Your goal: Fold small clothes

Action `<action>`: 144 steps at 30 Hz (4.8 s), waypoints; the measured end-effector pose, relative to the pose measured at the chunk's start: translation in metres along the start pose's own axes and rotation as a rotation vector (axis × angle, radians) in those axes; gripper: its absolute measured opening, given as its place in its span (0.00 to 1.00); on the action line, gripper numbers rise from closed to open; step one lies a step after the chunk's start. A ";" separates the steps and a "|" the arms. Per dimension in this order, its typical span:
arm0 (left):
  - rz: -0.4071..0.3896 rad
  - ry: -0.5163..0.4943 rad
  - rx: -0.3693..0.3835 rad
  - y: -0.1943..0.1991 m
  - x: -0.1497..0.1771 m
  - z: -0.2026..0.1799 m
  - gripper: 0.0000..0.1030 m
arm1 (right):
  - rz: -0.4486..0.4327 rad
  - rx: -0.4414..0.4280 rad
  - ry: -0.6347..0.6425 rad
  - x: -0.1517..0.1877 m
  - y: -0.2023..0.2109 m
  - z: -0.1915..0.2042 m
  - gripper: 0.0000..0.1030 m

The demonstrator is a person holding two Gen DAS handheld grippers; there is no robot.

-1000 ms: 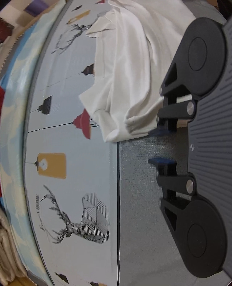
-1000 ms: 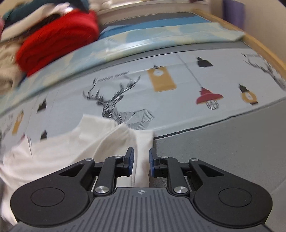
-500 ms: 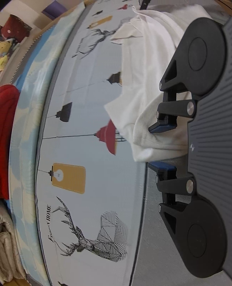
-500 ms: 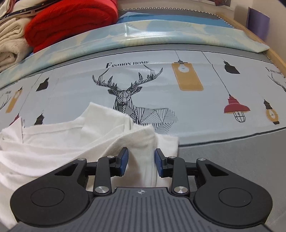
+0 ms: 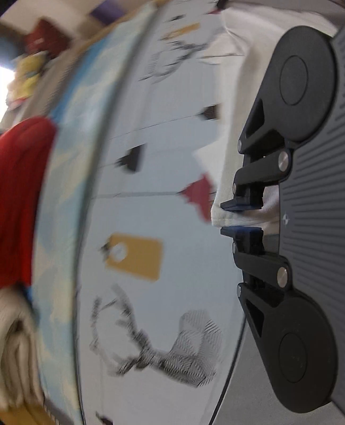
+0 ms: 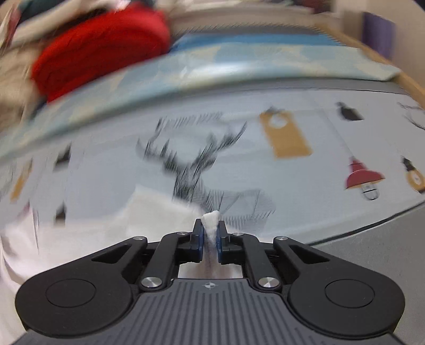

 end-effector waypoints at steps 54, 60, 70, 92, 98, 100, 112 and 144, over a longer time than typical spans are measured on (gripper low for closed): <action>0.150 -0.172 0.044 0.086 0.112 -0.001 0.16 | 0.161 -0.088 0.278 0.105 0.126 0.031 0.33; 0.288 -0.134 0.020 0.064 0.128 0.013 0.35 | 0.252 -0.143 0.261 0.118 0.106 0.039 0.37; 0.386 -0.218 -0.047 0.046 0.152 0.023 0.34 | 0.429 -0.140 0.319 0.154 0.082 0.039 0.38; 0.247 -0.291 -0.072 0.067 0.127 0.035 0.26 | 0.352 -0.019 0.206 0.132 0.104 -0.013 0.05; 0.267 -0.381 0.021 0.069 0.143 0.006 0.26 | 0.196 -0.156 0.247 0.106 0.116 0.016 0.09; 0.291 -0.433 0.001 0.062 0.155 0.004 0.26 | 0.226 -0.187 0.304 0.112 0.112 0.029 0.17; 0.265 -0.446 -0.082 0.058 0.152 0.016 0.26 | 0.377 -0.075 0.339 0.132 0.091 0.015 0.27; 0.198 -0.472 -0.186 -0.002 0.129 -0.026 0.27 | 0.361 0.040 0.391 0.113 0.042 0.040 0.43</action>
Point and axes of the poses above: each gripper's, at about its wrist camera, not at the fingertips, and y roughly against the way its jaws point, z to its left, x to its underside, the point moved 9 cm from there along -y, roughly the way its jaws point, and after that the axes turned 15 degrees about y, right-handed, at the moved point
